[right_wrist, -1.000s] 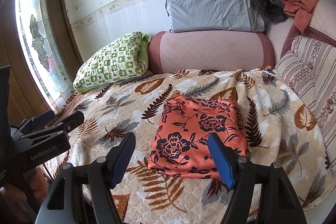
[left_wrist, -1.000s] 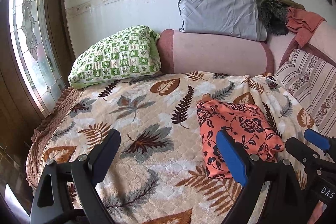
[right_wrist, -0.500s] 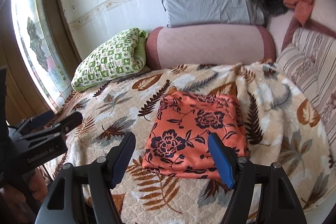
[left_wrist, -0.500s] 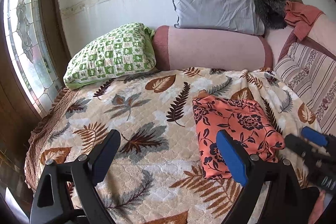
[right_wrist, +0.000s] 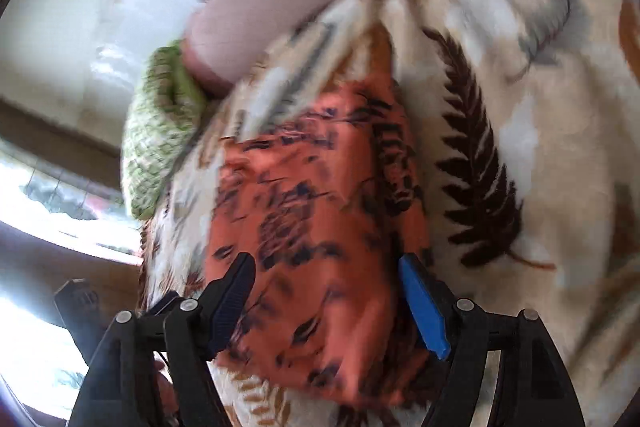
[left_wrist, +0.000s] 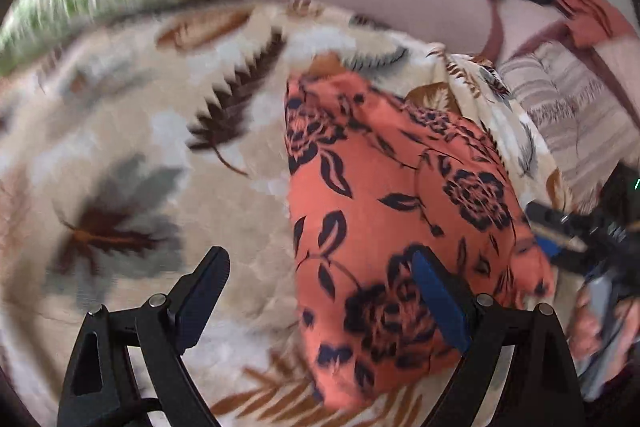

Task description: Fold small clothes

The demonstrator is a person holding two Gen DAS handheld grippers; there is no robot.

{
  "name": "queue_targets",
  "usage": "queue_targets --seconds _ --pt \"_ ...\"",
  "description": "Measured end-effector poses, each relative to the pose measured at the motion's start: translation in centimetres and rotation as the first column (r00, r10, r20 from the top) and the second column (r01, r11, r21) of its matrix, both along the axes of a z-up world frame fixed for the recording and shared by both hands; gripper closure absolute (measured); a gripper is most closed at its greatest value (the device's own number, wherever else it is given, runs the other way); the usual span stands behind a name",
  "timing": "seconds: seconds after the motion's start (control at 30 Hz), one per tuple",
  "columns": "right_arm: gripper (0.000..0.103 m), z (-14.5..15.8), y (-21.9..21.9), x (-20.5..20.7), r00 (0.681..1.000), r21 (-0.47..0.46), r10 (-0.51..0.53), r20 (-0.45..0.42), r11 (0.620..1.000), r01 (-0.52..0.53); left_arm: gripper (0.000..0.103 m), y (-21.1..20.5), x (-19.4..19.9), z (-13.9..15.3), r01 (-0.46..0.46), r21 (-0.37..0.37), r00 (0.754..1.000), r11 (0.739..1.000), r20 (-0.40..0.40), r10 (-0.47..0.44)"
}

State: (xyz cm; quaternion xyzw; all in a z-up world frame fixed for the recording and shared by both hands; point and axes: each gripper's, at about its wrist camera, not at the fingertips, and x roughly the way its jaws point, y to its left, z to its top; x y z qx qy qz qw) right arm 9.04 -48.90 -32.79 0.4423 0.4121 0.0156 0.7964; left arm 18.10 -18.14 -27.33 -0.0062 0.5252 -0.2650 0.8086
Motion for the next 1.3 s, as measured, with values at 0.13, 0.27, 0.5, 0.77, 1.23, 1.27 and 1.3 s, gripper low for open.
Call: queue_targets --seconds 0.13,0.27,0.5,0.77,1.23,1.27,1.3 --pt "0.024 -2.7 1.1 2.4 0.998 0.05 0.023 -0.057 0.999 -0.02 0.011 -1.1 1.7 -3.2 0.009 -0.098 0.985 0.995 -0.171 -0.025" --pt "0.032 -2.0 3.7 2.8 0.997 -0.072 0.062 -0.035 0.995 -0.064 0.028 -1.2 1.8 -4.7 -0.004 -0.211 0.966 0.978 -0.254 -0.05" --pt "0.063 0.7 5.5 2.3 0.999 -0.143 0.045 -0.005 0.989 -0.045 0.061 -0.8 1.2 -2.6 0.037 -0.207 0.984 0.978 -0.16 -0.072" --pt "0.069 5.9 11.3 3.8 0.985 -0.166 0.126 0.116 0.98 -0.106 0.063 7.3 1.8 2.9 -0.045 -0.213 0.999 0.976 -0.004 0.046" --pt "0.036 7.8 16.9 -0.8 0.987 -0.309 0.116 0.115 0.948 -0.075 0.02 16.5 -3.6 6.4 -0.304 0.095 0.913 0.948 0.314 0.262" --pt "0.035 9.4 17.1 -2.3 0.982 -0.343 0.122 0.147 0.937 -0.065 0.019 16.8 -4.9 7.9 -0.322 0.089 0.895 0.942 0.354 0.272" --pt "0.035 10.5 17.3 -3.5 0.977 -0.365 0.128 0.173 0.929 -0.057 0.019 17.0 -5.5 8.9 -0.332 0.081 0.883 0.94 0.379 0.279"
